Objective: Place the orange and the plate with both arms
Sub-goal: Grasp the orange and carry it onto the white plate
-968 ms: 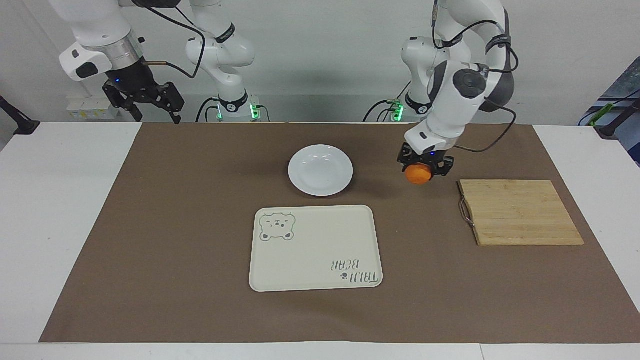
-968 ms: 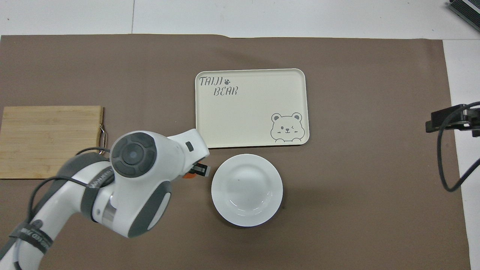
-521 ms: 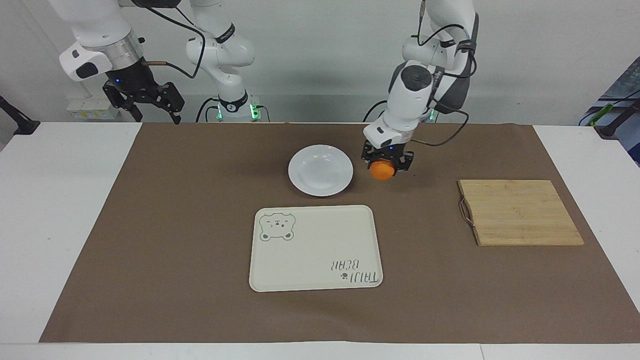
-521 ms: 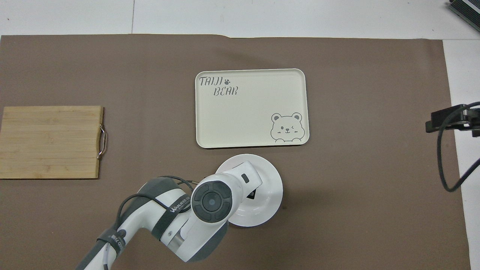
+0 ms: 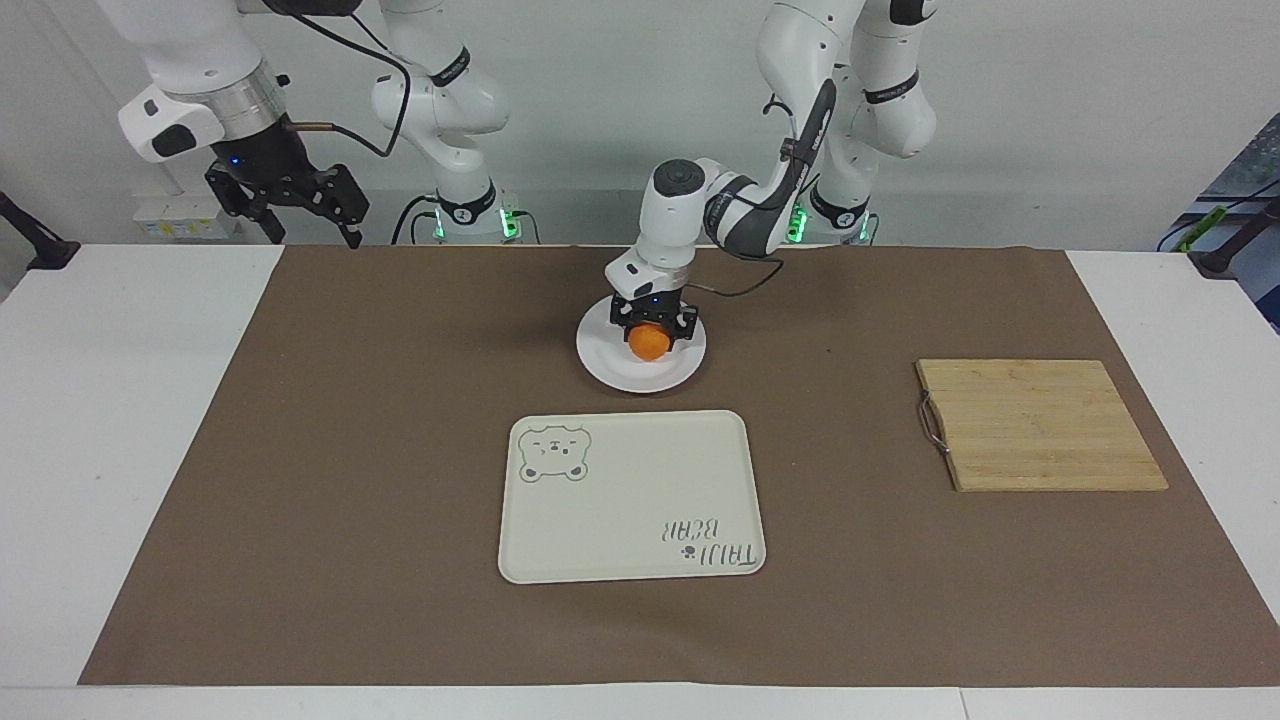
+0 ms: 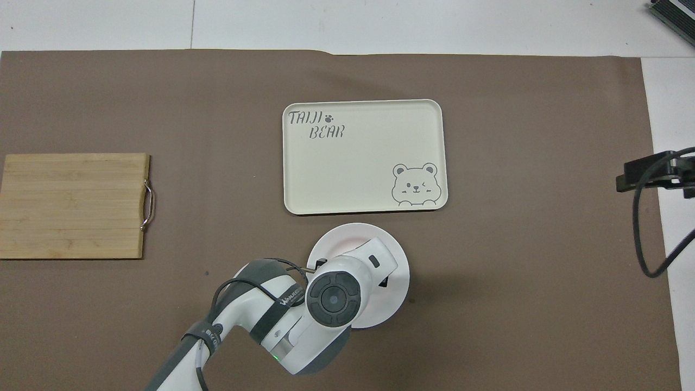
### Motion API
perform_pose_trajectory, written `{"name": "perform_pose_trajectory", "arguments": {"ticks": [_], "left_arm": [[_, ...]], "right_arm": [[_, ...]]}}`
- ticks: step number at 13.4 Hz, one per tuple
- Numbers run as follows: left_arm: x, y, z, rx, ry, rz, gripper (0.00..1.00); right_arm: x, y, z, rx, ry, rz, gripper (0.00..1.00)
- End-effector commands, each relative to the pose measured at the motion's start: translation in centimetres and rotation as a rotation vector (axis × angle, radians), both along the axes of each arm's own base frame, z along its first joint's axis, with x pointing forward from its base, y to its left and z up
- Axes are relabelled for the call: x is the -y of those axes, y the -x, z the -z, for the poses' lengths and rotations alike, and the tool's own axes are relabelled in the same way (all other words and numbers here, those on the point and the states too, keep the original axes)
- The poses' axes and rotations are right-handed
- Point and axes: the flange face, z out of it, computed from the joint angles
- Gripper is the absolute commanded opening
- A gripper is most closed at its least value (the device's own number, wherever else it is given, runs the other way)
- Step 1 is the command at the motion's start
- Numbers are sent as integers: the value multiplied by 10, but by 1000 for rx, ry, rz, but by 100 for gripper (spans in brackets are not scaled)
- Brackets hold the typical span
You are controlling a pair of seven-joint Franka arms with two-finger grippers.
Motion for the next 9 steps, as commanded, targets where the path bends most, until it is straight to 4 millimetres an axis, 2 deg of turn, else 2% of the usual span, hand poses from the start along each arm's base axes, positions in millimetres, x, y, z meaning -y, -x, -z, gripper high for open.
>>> {"name": "perform_pose_trajectory", "arguments": {"ticks": [1,4,5,7,9], "left_arm": [[1,-4,-16,9,19,-19,100],[-3,-19,-57,3,15,-26,100],[-14,-32,-68,14,14,-43,100],[-43,-68,-93,57,6,-73,100],[-88,-103,-126,86,-7,-86,100]], "right_arm": [[1,7,-1,-7,-19,19,100],[1,7,-1,-7,-19,19,100],[1,7,-1,-5,-19,19,100],[1,7,-1,-7,-19,19,100],[1,7,-1,-7,-19,19,100]]}}
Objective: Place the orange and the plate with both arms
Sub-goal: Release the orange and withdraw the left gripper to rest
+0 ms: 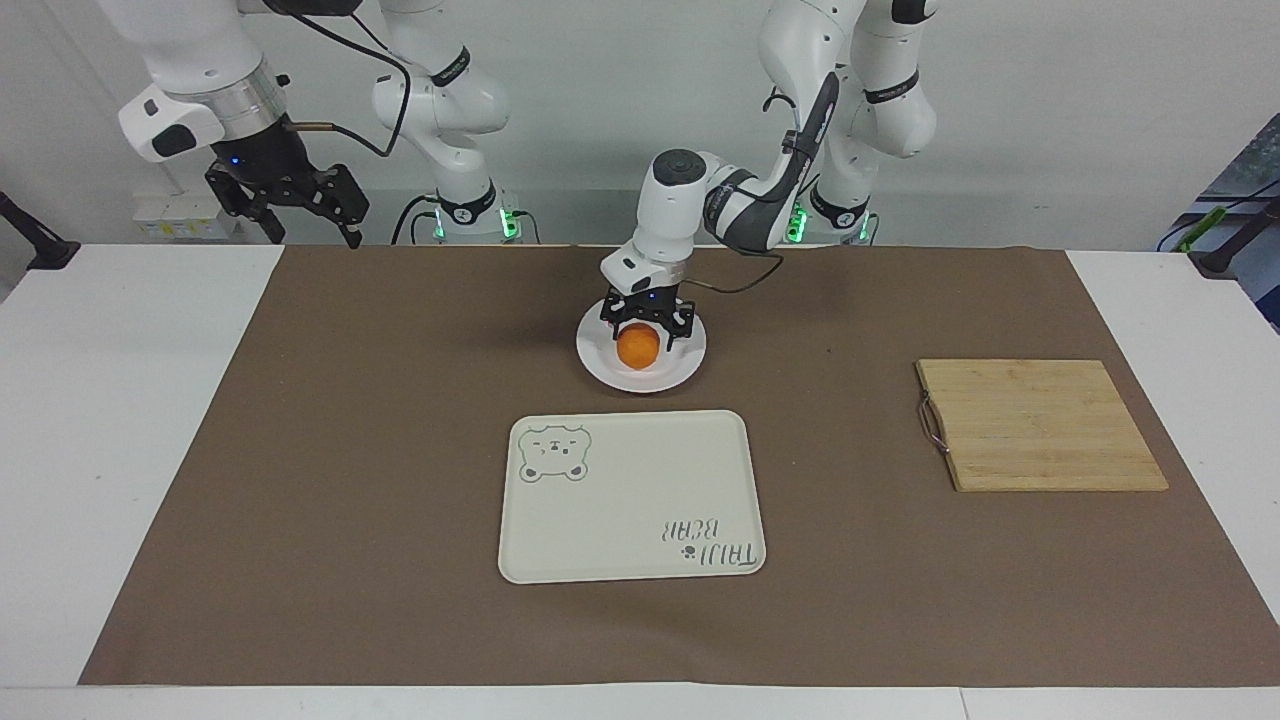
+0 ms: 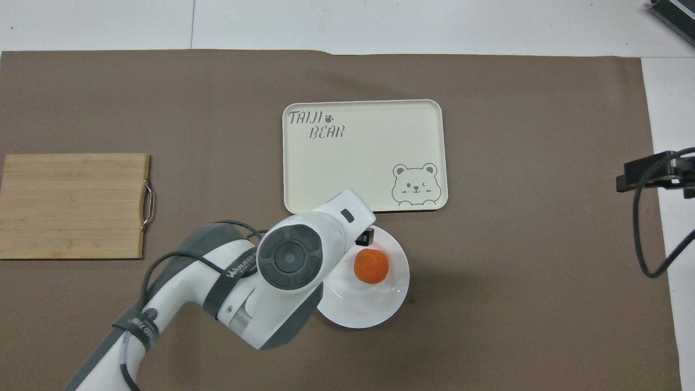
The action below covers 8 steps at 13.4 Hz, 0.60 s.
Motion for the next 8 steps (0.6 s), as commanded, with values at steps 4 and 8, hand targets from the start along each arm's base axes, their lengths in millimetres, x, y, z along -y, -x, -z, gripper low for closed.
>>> {"name": "perform_pose_trajectory", "arguments": {"ticks": [4,8], "left_arm": [[-149,-76,-97,41,-61,22,100],[-241,-114,-162,86,-93,45,100]], "right_arm": [[1,7,-1,-7,-19,19,100],[1,7,-1,-7,-19,19,100]]}}
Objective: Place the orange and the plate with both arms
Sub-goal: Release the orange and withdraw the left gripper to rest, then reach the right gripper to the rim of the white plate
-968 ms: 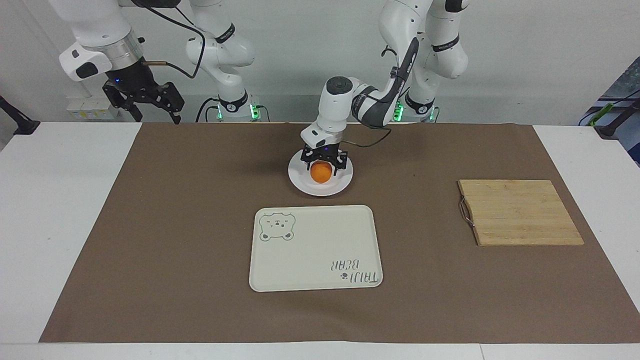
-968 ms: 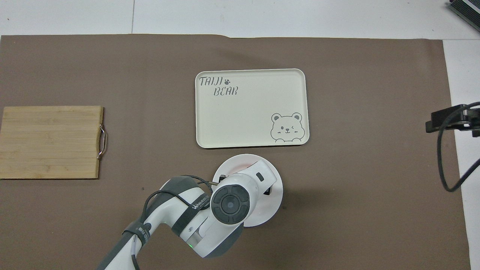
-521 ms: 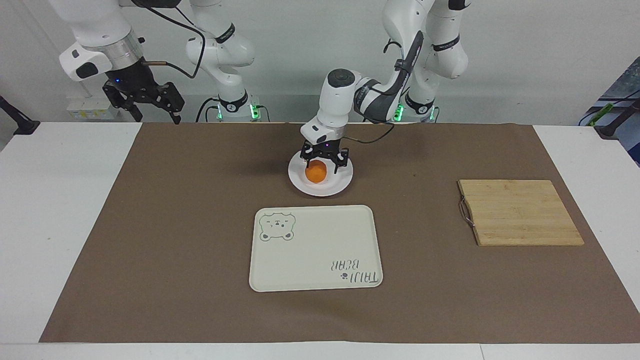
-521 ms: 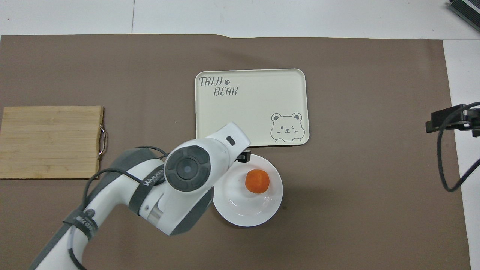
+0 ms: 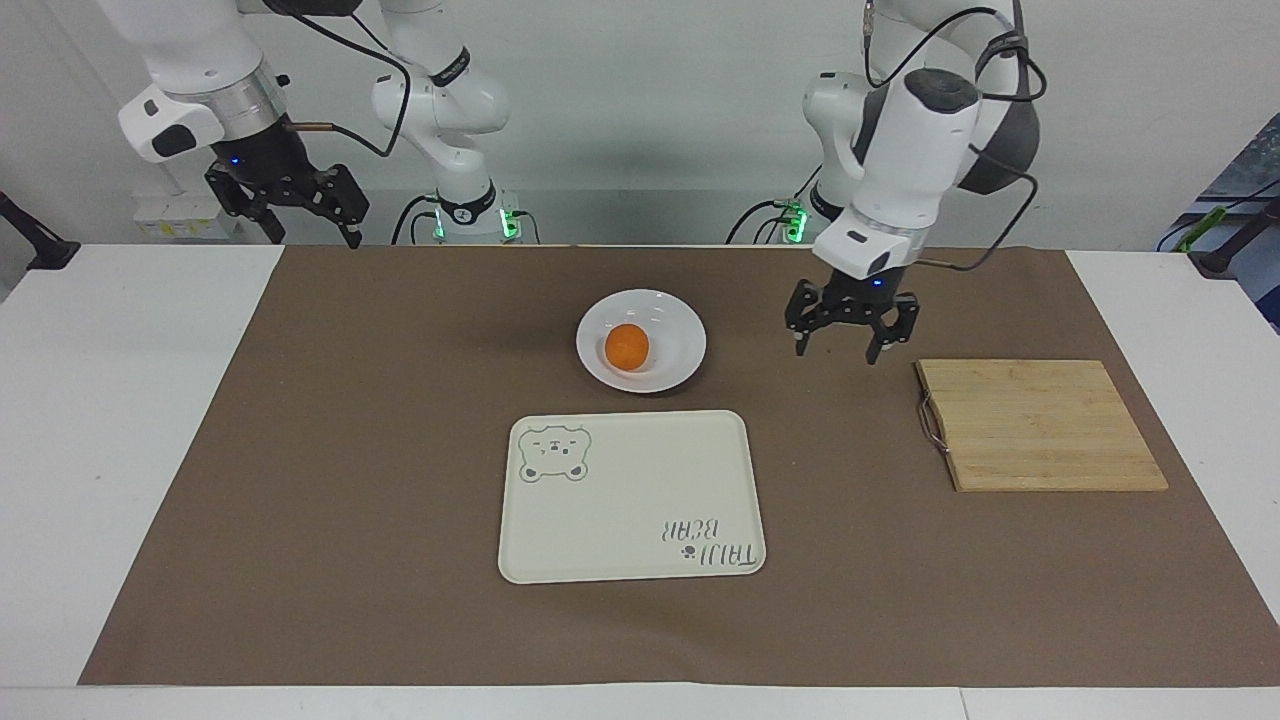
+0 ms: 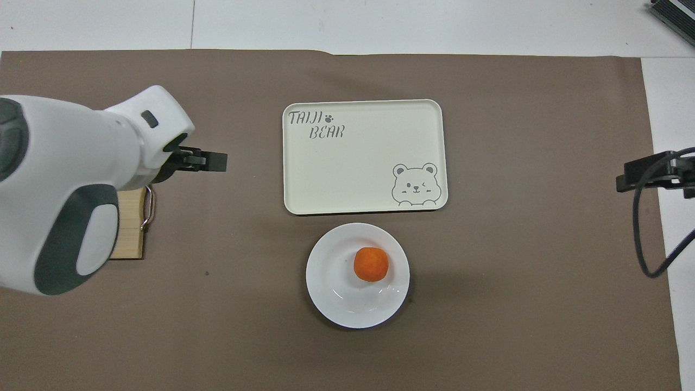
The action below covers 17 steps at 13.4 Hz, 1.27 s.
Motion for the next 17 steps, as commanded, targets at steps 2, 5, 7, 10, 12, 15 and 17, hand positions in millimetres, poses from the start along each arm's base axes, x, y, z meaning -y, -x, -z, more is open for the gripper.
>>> {"name": "perform_pose_trajectory", "arguments": {"ticks": [2,5,7,10,12,15,17], "left_arm": [[-68,-21,-53,17,-59,61,100],[-115,-15,-87,-16,-93,101,100],[-140,-9,-105,-50,-104,100,100],[-171,-2,-106,-105,-101,54,100],[-172,4,-116,-85,-97,53,100],[-172,5,-116,-84,-101,74,100],[-173,5,-116,-86,-104,74,100]], "right_arm": [[1,7,-1,-7,-19,19,100],[1,7,-1,-7,-19,19,100],[0,10,0,-27,-20,15,100],[-5,16,-1,-30,-20,-3,100],[-18,30,15,-25,-25,-28,100],[-54,27,29,-15,-23,-67,100],[-77,26,44,-20,-20,-44,100]]}}
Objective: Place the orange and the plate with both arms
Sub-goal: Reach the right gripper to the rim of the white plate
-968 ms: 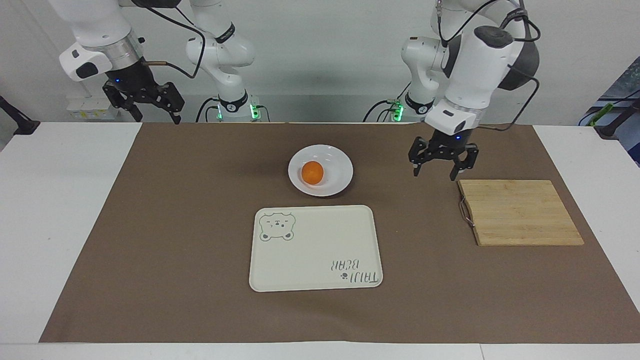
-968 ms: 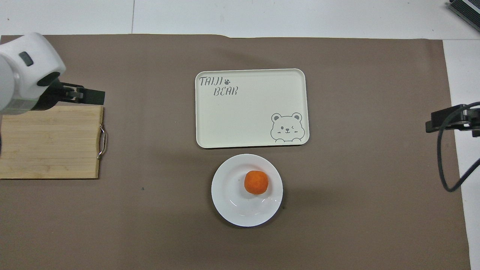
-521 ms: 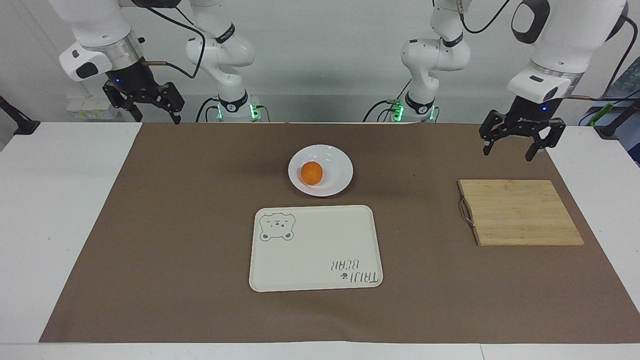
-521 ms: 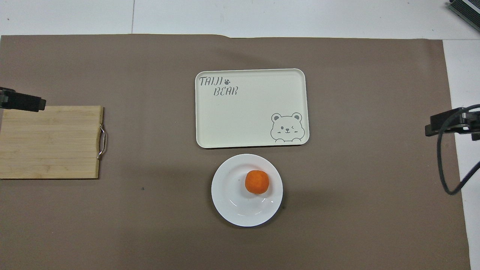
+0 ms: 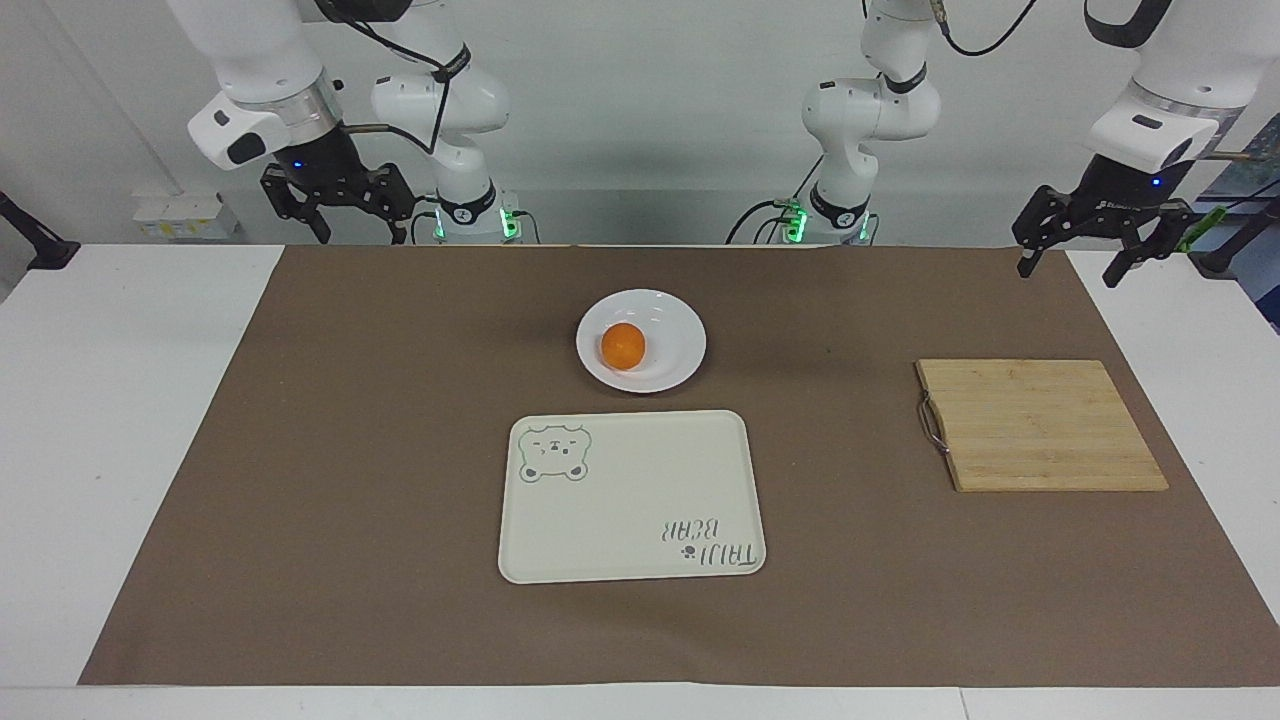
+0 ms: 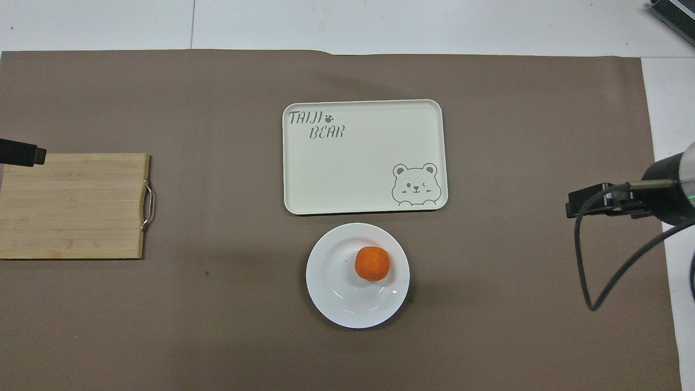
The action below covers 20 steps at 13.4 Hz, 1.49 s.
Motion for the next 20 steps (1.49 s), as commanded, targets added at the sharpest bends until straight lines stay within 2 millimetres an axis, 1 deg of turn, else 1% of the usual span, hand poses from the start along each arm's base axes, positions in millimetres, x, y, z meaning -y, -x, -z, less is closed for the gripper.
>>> {"name": "perform_pose_trajectory", "arguments": {"ticks": [1,2,3,5,7,9,10,11,13,14,15,16,19,20], "left_arm": [[-3,4,-5,-10,-21,14,100],[-4,4,-4,-10,-21,14,100],[-5,4,-5,-12,-24,33,100],[-13,6,-1,-43,-24,52,100],[-15,9,-8,-50,-26,68,100],[-15,12,-12,-42,-26,74,100],[-12,18,-20,-31,-24,78,100],[-11,21,-20,-36,-23,79,100],[-10,21,-20,-37,-22,76,100],[-9,21,-20,-37,-22,77,100],[-9,21,-20,-37,-22,77,100],[-9,21,-21,-36,-22,77,100],[-8,21,-21,-36,-22,79,100],[-8,21,-20,-37,-22,79,100]], "right_arm": [[-26,3,21,28,-16,38,100],[-34,3,29,27,-14,51,100],[-48,4,40,22,-12,58,100],[-67,4,55,36,-14,81,100],[-84,5,75,48,-17,91,100],[-95,8,101,47,-41,93,100],[-101,11,114,47,-49,87,100],[-105,12,126,52,-51,81,100],[-112,19,155,55,-51,72,100],[-113,23,173,59,-59,74,100],[-118,29,185,63,-84,77,100],[-126,36,197,69,-110,81,100],[-124,46,225,74,-112,76,100],[-127,49,236,78,-118,74,100]]}}
